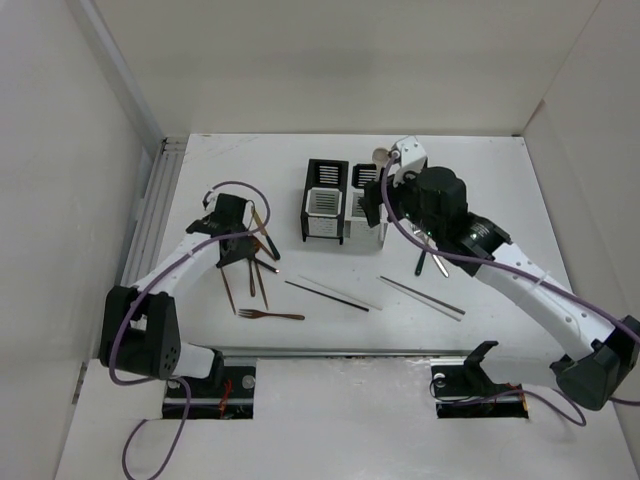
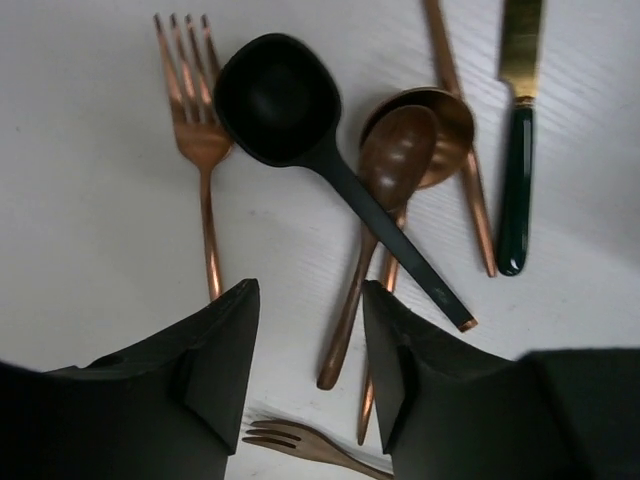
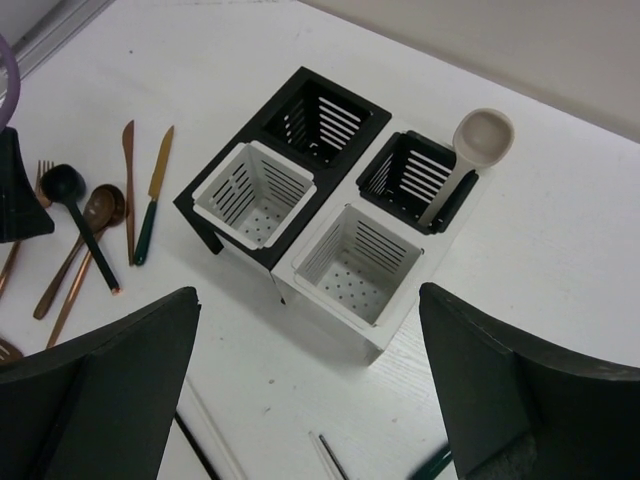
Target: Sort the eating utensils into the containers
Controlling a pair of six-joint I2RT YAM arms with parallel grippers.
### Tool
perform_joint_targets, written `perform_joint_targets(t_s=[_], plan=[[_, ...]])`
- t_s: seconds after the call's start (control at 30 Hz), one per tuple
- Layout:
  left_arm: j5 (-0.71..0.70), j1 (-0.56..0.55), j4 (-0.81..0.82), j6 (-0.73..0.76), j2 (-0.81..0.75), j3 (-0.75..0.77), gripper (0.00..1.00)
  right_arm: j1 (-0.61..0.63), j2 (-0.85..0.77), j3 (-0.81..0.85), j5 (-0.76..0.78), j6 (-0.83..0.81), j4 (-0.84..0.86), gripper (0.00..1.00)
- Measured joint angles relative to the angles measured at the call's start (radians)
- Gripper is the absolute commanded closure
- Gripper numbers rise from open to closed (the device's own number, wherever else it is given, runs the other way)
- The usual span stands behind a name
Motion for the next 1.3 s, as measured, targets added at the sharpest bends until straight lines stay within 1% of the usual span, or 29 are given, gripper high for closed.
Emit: perform_joint_targets(t_s=[0.07,0.2,0.4,0.47,0.6,0.63,0.67,0.77,0.8,1.07,1.3], plan=[[0.005,0.031,-0.021,-0.033,0.026,0.0,0.51,0.0,-0.001,0.032,0.011,-0.003,-0.034,0.04],[0.003,0.103,-0.05,-0.08,0.048,0.0,0.51,0.0,-0.034,0.036,0.032,-0.005,-0.06,0.04],[0.016,0.161,-0.035,-0.115,0.112,-0.045,0.61,0.0,-0.073,0.015,0.052,-0.019,-0.052,0.04],[0.027,0.187,-0.026,-0.114,0.133,-0.072,0.62,0.0,-0.06,0.018,0.053,-0.041,-0.052,0.04],[0.032,0.212,0.014,-0.084,0.137,-0.074,0.62,0.0,0.002,0.047,0.066,-0.089,-0.057,0.04],[0.035,0.212,0.019,-0.075,0.14,-0.074,0.7,0.0,0.016,0.053,0.07,-0.099,-0.06,0.04],[0.042,0.213,0.025,-0.073,0.142,-0.074,0.76,0.0,0.028,0.06,0.074,-0.108,-0.064,0.04],[0.058,0.214,0.049,-0.057,0.154,-0.066,0.9,0.0,0.051,0.075,0.082,-0.129,-0.068,0.04],[0.061,0.216,0.052,-0.05,0.158,-0.063,1.0,0.0,0.054,0.079,0.083,-0.135,-0.068,0.04],[0.106,0.277,0.063,-0.027,0.171,-0.044,1.0,0.0,0.056,0.116,0.107,-0.163,-0.061,0.04],[0.038,0.311,-0.003,0.055,0.206,0.084,1.0,0.0,0.076,0.135,0.12,-0.169,-0.028,0.04]])
